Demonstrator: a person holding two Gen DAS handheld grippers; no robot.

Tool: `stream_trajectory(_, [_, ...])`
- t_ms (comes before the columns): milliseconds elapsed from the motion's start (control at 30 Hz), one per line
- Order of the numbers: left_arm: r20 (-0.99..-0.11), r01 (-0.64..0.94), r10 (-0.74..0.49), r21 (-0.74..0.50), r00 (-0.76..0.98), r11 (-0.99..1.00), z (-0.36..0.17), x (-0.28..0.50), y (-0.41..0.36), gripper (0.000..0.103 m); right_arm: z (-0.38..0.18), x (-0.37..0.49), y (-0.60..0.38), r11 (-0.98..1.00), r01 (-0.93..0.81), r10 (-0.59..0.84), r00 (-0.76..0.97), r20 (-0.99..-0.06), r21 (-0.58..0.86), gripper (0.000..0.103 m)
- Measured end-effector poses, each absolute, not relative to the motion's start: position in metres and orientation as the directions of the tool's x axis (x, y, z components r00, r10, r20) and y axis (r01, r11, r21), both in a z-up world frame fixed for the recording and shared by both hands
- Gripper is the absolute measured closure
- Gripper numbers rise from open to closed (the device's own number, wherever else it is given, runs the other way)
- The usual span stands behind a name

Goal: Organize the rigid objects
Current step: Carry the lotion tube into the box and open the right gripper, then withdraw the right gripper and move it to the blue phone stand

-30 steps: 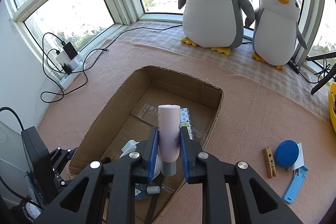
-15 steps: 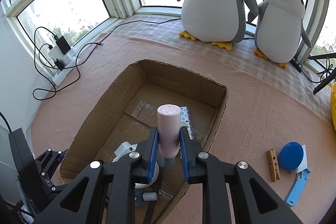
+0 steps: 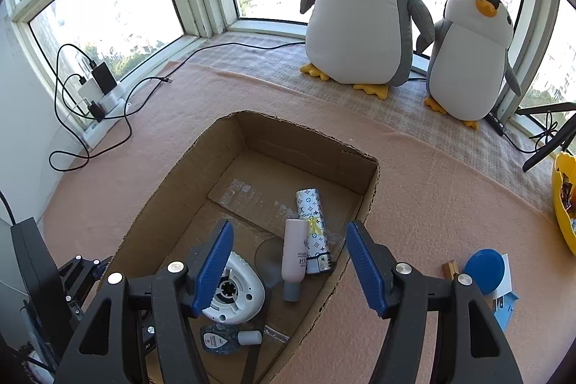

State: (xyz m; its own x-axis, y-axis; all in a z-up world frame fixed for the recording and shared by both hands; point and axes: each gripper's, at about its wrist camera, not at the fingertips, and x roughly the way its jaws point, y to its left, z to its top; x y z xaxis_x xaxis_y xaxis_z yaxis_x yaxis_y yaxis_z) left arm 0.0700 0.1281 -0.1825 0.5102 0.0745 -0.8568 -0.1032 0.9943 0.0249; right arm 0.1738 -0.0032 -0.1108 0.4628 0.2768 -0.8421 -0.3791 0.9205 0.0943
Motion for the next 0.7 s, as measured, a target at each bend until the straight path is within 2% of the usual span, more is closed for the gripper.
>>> stream_trajectory(367, [-0.857,-0.103,0.075,0.026,0.510,0.994,-0.182,0.070,0.129,0.043,-0.105,0.166,-0.015,0.929,-0.361,0.264,0.478,-0.838,0.087,0.038])
stream_trajectory(700, [-0.856,-0.102,0.075,0.026,0.511,0.994,-0.182,0.070,0.129,0.043,-0.100,0.155,-0.066,0.959,-0.269,0.215,0.512,-0.832,0.083,0.036])
